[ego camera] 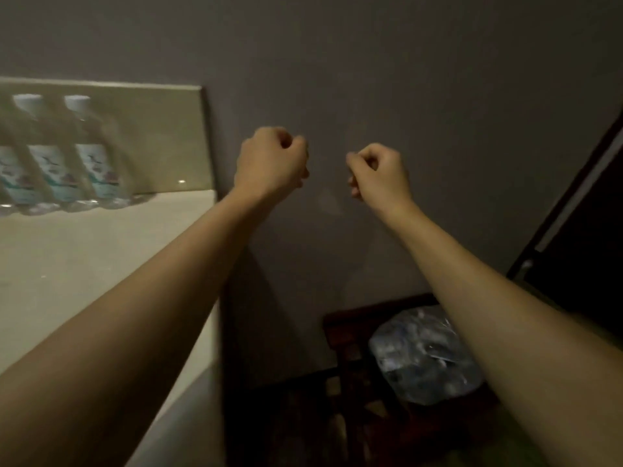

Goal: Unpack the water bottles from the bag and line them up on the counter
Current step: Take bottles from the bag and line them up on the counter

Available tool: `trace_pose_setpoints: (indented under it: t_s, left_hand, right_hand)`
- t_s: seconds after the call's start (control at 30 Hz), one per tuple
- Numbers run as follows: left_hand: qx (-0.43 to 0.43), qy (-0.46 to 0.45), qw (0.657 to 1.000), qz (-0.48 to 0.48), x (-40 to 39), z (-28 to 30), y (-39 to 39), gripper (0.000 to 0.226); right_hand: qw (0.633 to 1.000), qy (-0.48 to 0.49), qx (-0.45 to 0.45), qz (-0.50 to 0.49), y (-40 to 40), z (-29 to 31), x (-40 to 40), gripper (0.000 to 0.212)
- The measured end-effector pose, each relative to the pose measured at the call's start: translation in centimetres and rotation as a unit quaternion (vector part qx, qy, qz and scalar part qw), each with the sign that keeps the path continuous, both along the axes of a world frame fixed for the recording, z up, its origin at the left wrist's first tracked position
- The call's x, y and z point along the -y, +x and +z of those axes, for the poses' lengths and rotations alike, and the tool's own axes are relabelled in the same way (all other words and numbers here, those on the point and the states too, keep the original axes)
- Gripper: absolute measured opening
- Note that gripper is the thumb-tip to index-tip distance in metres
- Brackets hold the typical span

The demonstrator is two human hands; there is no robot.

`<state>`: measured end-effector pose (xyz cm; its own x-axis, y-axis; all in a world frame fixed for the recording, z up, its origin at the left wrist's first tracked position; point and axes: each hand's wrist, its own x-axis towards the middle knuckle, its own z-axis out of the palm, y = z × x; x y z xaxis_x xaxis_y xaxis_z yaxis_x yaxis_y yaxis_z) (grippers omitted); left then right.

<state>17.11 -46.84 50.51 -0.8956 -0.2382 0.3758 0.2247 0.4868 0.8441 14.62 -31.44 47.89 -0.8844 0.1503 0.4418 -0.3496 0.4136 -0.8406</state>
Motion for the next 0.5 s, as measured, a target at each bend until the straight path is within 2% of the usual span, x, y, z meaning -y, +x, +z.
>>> trace_pose_setpoints:
  t_s: [0.2, 0.5]
  left_hand:
    - [0.080, -0.001, 0.995, -0.056, -14.4, -4.1, -0.4, 0.028]
    - [0.183, -0.009, 0.976, -0.119, -28.2, -13.8, -5.4, 0.032]
  right_hand:
    - [0.996, 0.016, 0.086, -0.035, 0.8, -4.5, -15.3, 0.027]
    - [0.976, 0.020, 0.207, -0.061, -1.3, -12.9, -27.8, 0.019]
